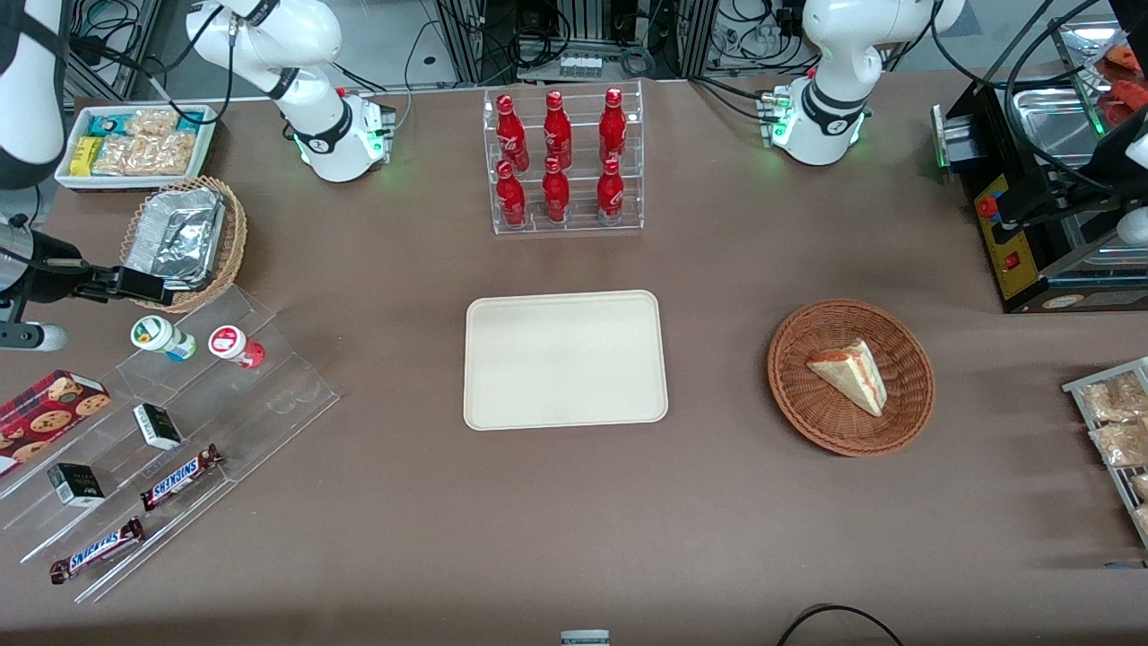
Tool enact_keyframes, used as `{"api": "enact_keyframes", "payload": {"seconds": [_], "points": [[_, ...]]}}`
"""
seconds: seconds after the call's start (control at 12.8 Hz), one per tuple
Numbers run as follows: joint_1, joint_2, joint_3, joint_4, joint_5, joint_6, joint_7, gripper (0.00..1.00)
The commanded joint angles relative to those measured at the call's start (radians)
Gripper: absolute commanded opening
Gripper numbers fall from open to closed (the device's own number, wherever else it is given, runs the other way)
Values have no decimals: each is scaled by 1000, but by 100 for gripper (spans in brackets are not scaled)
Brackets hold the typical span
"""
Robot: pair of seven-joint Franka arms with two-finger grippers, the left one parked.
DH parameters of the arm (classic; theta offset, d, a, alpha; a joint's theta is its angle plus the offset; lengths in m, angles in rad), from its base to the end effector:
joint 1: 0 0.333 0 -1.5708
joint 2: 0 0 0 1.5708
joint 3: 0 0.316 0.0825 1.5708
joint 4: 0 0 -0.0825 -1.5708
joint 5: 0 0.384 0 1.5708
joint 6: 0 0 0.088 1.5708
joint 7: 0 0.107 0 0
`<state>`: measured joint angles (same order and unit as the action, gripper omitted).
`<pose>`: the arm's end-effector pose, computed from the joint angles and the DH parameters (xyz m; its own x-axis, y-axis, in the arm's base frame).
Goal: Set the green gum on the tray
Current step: 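Lower the open right gripper over the green sunflower gum tub on the stand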
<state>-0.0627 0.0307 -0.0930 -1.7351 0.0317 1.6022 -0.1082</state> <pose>0.5481 -0.0821 0.5331 0.9862 -0.0470 -0.1587 -0.0548 -0.9974 -0.0457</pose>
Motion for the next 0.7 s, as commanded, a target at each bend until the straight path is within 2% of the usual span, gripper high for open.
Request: {"api": "enact_keyframes", "payload": {"seconds": [0.0, 0.31, 0.62], "points": [[1, -58, -11, -137, -66, 147, -265, 99], [-9, -169, -97, -421, -78, 465, -583, 99], [-12, -163, -160, -517, -10, 602, -734, 99]]}}
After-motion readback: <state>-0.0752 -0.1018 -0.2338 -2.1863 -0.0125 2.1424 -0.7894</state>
